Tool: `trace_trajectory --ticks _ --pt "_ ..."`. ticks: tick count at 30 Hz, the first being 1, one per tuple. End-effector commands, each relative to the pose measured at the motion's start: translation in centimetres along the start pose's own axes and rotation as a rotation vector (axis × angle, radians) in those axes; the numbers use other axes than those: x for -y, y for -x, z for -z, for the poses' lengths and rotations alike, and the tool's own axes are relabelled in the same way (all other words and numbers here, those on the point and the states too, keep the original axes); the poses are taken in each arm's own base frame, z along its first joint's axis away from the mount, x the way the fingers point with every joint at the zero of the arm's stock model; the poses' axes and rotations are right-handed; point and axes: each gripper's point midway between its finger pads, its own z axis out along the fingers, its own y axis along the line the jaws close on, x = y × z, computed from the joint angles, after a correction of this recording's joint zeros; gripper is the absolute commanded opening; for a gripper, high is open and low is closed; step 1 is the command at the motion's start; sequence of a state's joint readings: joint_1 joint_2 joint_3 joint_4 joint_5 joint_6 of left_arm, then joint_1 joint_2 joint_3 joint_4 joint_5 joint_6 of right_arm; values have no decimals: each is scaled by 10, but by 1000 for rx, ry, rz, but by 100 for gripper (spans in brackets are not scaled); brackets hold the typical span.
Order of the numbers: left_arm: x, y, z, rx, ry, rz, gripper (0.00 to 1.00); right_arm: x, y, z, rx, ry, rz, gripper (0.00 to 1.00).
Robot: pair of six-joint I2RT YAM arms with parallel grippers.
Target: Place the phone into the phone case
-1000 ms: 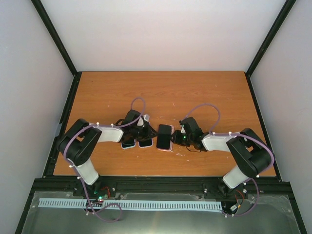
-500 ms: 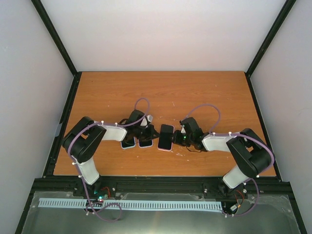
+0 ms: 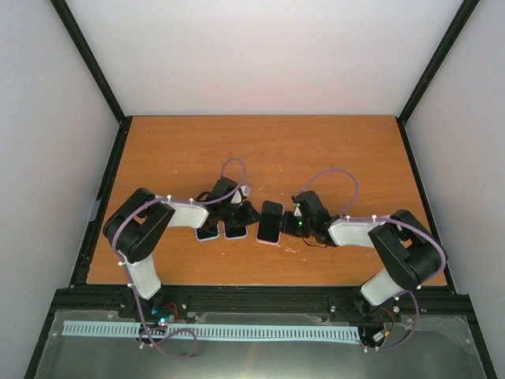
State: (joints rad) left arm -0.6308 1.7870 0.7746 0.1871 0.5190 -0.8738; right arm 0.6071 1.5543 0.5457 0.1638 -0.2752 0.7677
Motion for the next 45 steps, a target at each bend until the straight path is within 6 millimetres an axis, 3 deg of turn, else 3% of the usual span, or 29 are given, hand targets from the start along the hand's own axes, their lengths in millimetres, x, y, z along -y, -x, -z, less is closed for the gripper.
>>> trace_trajectory --ticks 1,8,18,33,45 --pt "29 -22 -11 -73 -92 -62 12 -14 -5 7 0 74 15 24" --pt "28 -26 -8 -75 -101 -60 14 -44 -3 16 -17 237 -51 26" --pt "22 -33 -2 -70 -92 -57 17 -67 6 32 21 374 -114 36" --pt "22 -36 1 -70 -99 -54 21 -75 6 39 53 492 -172 37" --pt "20 -37 2 -68 -94 -52 28 -73 2 34 50 550 -212 39"
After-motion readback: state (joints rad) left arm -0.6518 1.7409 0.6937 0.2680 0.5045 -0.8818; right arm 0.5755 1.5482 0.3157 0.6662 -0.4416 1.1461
